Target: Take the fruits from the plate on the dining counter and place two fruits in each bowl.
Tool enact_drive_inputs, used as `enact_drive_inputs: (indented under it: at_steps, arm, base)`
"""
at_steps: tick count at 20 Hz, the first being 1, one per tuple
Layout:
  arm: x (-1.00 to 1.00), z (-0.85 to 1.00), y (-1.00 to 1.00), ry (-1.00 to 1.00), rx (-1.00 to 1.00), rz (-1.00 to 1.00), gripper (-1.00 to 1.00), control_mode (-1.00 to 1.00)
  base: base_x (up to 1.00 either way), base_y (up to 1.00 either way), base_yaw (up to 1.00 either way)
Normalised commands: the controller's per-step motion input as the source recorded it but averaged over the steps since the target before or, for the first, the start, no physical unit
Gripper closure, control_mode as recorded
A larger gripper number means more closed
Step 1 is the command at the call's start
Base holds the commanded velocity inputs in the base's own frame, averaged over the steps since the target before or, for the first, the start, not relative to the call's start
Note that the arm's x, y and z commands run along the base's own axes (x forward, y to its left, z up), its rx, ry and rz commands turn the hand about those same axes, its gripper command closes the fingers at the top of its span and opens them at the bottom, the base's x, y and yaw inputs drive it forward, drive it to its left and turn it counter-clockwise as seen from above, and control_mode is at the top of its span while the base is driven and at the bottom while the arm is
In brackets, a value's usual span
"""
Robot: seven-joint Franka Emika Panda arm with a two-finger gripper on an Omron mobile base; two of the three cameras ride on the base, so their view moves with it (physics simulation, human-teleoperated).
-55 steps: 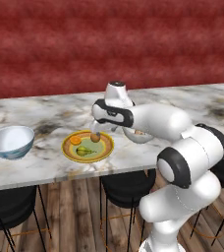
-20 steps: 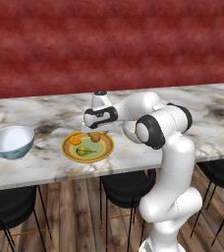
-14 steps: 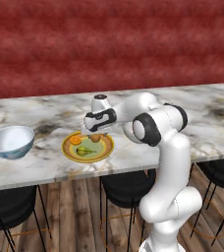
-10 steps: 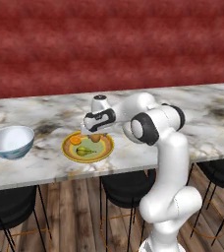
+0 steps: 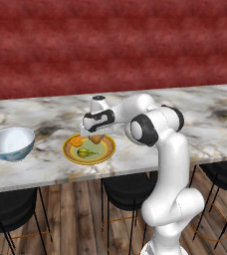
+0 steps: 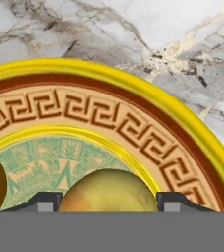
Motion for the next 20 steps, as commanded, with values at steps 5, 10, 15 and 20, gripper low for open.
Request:
enact_drive_inputs:
  at_steps: [5,10,15,20]
  arm:
    - [-0.16,0.3,-0.45,0.0,0.01,0.0,1.0,-1.0]
    - [-0.28,0.57,-0.6,0.0,0.02,0.0,1.0,-1.0]
    - [-0.58,0.71,-0.61,0.0,0.01,-0.02,1.0,-1.0]
    - [-0.36,0.51,-0.69,0.0,0.0,-0.04,1.0,-1.0]
  base:
    - [0.0,0.0,0.0]
    - [0.0,0.0,0.0]
    - [0.0,0.0,0.0]
    - [0.0,0.0,0.0]
